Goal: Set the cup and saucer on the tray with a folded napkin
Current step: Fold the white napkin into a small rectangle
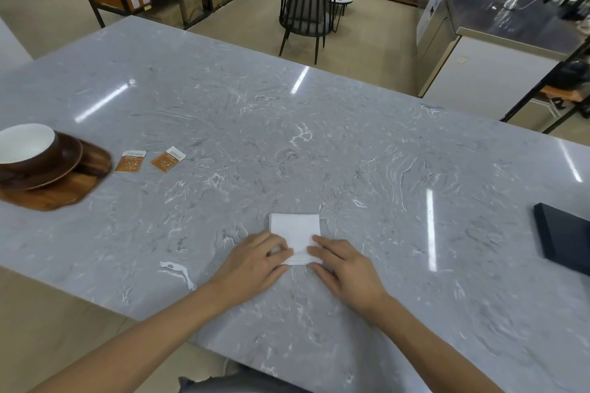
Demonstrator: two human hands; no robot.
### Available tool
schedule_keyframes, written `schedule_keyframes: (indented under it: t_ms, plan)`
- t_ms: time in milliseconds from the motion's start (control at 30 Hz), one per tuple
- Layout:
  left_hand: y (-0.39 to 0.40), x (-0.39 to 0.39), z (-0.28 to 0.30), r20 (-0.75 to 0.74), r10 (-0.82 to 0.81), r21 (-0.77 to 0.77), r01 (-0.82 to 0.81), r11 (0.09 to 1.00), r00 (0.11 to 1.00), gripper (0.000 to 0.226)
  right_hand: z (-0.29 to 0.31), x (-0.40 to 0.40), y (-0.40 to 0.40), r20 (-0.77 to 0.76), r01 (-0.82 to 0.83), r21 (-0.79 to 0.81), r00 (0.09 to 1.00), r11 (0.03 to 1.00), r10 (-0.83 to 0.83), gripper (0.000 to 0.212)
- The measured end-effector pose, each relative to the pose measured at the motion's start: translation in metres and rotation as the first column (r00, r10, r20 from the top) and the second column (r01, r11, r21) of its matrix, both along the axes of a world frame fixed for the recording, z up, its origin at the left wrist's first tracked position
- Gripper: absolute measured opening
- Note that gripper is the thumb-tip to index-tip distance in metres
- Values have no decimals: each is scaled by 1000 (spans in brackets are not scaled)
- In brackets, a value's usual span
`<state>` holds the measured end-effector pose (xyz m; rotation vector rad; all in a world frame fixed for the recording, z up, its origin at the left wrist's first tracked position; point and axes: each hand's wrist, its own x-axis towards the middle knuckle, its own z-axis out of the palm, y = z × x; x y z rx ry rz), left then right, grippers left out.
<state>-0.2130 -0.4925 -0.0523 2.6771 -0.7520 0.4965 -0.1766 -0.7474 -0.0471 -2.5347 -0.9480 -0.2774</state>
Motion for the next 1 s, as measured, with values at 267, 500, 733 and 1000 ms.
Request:
schedule_keyframes:
  t_ms: [267, 500, 733, 1000]
  plan:
    - [4, 11, 10, 111, -102, 223, 76, 972, 989, 26, -1, 6, 1, 222, -63, -169, 970, 984, 100, 28]
    - [-6, 0, 15, -3, 4, 205, -3, 979, 1000, 45, 2, 0, 10, 223, -1, -164, 974, 986, 38, 26]
    - [-12, -2, 25, -167, 76, 18, -74, 997, 983, 32, 15, 0, 17, 176, 45, -155, 984, 987, -17, 30]
    - [-12, 5, 29, -211, 54, 71, -40, 997, 976, 58, 25, 1, 17, -126, 82, -37, 988, 996, -86, 32]
